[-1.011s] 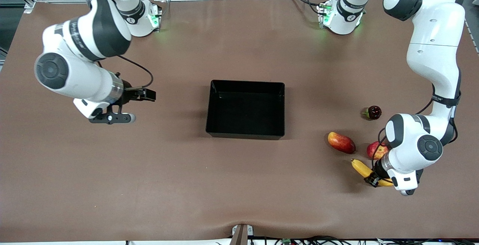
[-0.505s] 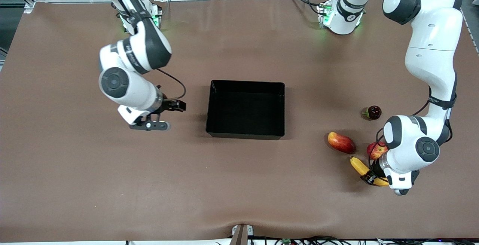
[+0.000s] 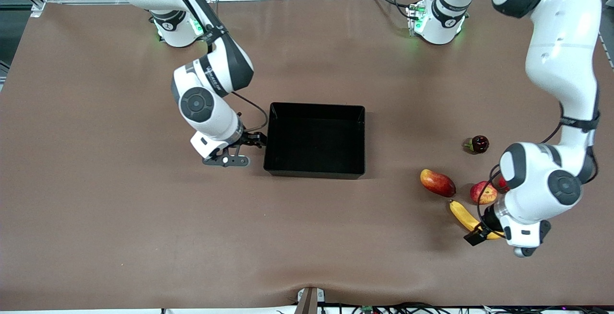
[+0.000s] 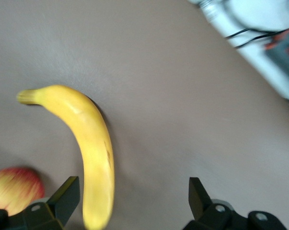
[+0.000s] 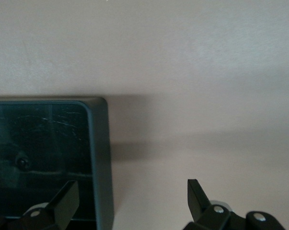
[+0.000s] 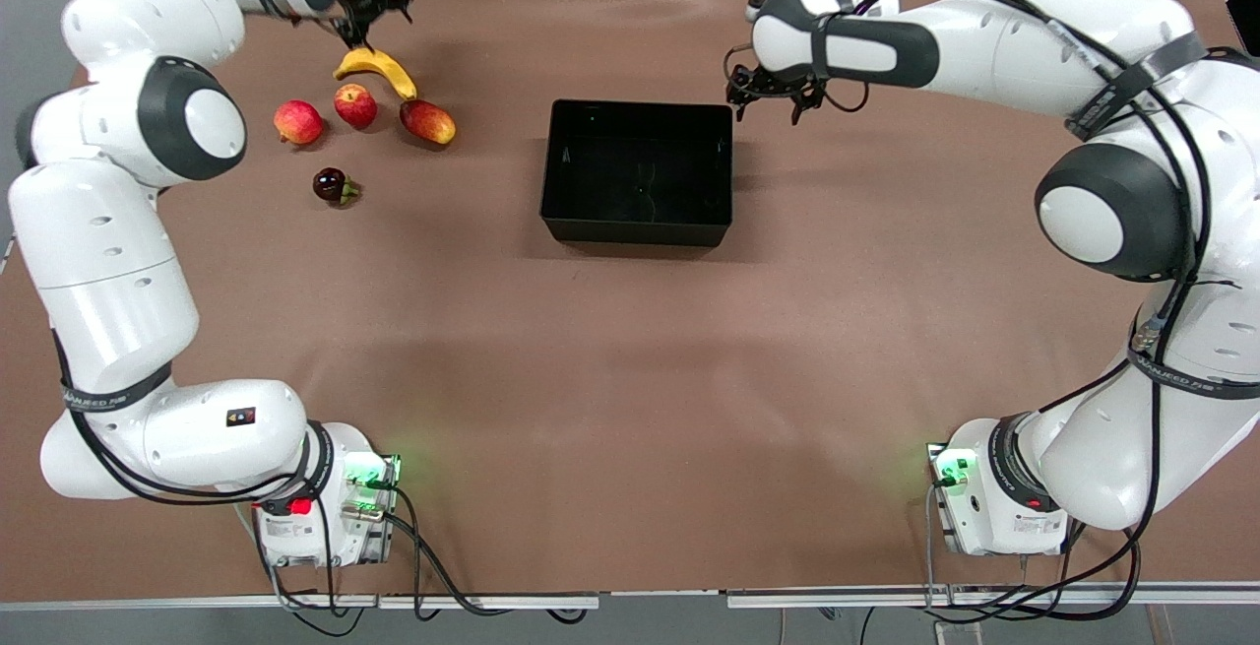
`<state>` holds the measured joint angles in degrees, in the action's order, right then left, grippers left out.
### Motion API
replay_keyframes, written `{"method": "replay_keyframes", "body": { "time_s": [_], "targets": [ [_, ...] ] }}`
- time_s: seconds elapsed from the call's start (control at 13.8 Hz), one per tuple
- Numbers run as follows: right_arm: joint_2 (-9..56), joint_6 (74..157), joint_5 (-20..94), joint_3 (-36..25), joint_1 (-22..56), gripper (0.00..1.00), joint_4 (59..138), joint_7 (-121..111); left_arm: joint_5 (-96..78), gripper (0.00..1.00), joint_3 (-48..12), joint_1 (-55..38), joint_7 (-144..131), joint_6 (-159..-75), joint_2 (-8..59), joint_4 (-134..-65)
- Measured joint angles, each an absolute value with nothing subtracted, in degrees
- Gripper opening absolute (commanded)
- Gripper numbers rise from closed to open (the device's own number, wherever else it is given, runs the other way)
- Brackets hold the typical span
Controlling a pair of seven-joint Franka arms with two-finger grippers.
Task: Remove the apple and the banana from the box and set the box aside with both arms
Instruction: 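Lower the banana near the fruits while the right gripper reaches the tray, then grip the tray rim with the right gripper while the left gripper withdraws, then drag the black tray away from the fruits with the right gripper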
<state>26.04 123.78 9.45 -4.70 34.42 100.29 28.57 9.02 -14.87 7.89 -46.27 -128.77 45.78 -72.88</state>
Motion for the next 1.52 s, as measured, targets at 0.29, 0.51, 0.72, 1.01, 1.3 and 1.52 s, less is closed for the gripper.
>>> {"method": "replay_keyframes", "body": {
  "time_s": [0.29,0.51,0.72,1.01,1.3,1.52],
  "targets": [
    [28.9,127.83,9.51,-4.7,37.24,0.94,100.37,31.2,9.03,1.0,-16.78,7.31,-43.15,-114.83,32.66,-72.63],
    [30.94,129.85,9.54,-4.69,38.9,0.3,100.39,33.45,9.02,1.0,-16.88,7.74,-32.87,-106.18,25.84,-72.73],
    [32.06,130.5,9.54,-4.7,39.72,0.0,100.37,33.86,9.02,1.0,-16.82,8.15,-26.64,-96.04,19.74,-72.72],
    [32.11,130.5,9.54,-4.98,39.71,0.0,100.2,34.54,7.46,1.0,-16.42,9.91,-17.78,-87.18,11.89,-73.35],
    [32.04,130.45,9.74,-5.18,39.68,0.0,99.25,34.72,3.89,1.0,-10.33,8.54,-10.46,-86.01,3.7,-79.78],
    [31.73,125.53,9.79,-5.52,39.46,0.0,96.34,35.01,3.52,1.0,-6.64,3.94,-10.32,-83.85,-0.22,-83.45]
  ]
}}
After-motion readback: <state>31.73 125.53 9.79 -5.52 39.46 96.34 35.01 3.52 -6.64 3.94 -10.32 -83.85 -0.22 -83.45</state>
